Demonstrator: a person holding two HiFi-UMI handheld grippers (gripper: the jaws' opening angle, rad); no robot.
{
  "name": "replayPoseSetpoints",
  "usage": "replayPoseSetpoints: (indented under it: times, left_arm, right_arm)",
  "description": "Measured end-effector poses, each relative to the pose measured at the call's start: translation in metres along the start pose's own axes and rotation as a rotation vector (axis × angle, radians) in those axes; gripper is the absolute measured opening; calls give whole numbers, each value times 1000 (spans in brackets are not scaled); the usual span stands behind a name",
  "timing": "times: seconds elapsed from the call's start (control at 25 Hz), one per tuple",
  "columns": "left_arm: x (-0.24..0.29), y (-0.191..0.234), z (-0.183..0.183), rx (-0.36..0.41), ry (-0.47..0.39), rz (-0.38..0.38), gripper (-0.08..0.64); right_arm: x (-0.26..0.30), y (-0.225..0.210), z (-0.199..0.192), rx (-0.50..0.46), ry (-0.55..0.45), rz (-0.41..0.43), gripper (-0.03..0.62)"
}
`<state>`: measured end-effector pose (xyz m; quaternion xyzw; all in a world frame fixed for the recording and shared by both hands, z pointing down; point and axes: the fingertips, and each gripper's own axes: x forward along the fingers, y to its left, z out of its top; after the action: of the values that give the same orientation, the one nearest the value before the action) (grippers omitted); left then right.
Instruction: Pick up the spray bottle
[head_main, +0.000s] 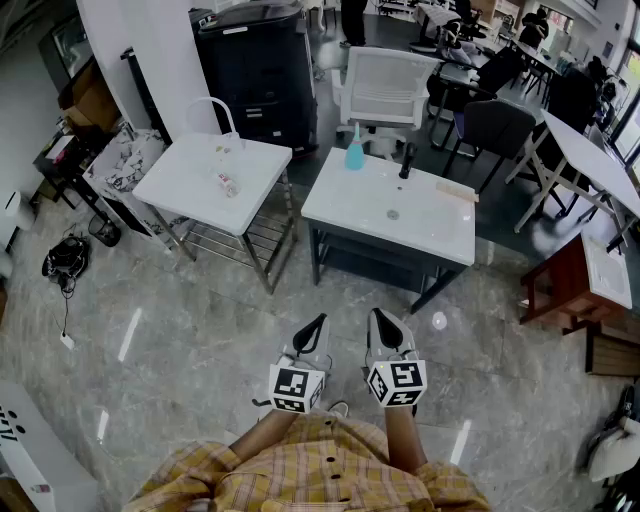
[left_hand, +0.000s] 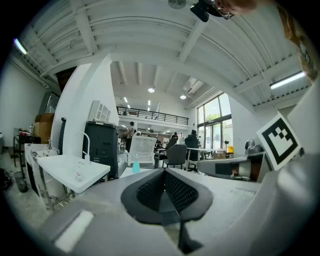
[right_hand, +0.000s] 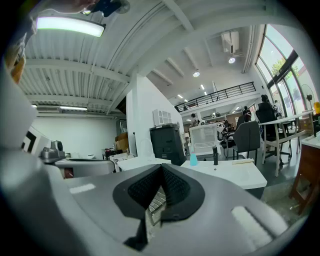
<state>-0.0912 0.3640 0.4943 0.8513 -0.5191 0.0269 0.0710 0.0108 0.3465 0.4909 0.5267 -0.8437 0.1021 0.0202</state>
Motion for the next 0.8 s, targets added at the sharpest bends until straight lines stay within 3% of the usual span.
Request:
replayPoseSetpoints:
  times: [0.28, 0.48, 0.8]
  left_arm:
    - [19, 19, -1, 4, 11, -1, 0]
    - [42, 43, 8, 5, 18, -19, 0]
    - [93, 89, 31, 11, 10, -87, 0]
  right_arm:
    - [24, -5, -1, 8, 1, -10, -6]
    - [57, -7, 10, 66, -22, -10, -5]
    - [121, -6, 33, 61, -40, -34, -3]
